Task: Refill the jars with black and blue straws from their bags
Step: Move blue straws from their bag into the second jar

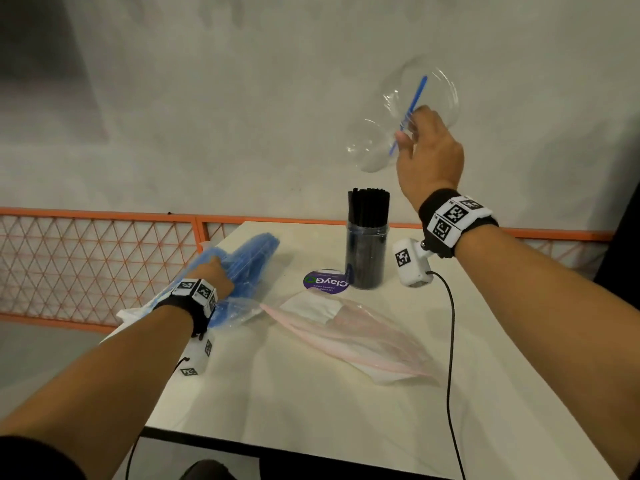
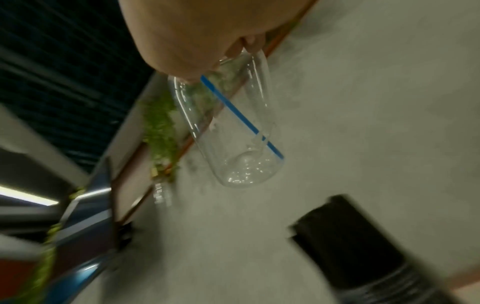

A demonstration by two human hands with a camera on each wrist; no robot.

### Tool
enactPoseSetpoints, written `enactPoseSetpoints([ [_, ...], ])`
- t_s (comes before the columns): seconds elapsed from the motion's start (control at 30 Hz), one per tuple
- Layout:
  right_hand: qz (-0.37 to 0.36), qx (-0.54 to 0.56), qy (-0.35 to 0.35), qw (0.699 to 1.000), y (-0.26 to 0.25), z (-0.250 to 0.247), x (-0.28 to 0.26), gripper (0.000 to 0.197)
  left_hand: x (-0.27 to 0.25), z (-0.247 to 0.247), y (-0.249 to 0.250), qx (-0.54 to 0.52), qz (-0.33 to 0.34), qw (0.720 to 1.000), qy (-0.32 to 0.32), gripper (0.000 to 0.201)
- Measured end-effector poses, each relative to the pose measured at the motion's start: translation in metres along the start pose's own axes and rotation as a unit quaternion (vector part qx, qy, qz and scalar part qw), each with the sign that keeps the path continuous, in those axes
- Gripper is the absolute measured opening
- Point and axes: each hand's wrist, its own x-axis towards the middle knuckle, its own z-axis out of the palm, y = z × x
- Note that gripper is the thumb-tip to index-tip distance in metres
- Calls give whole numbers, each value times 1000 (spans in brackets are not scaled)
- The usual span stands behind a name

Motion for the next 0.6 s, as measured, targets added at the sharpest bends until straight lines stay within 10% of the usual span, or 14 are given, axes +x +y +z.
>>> enactPoseSetpoints([
  [0.2,-90,62,-44,993,-66,16,-29,17,9,-27,-15,-50,-4,998,35,55],
  [0.6,-34,-37,-367,929,-47,100,-122,17,10,-70,-20,-93,53,984,144,44],
])
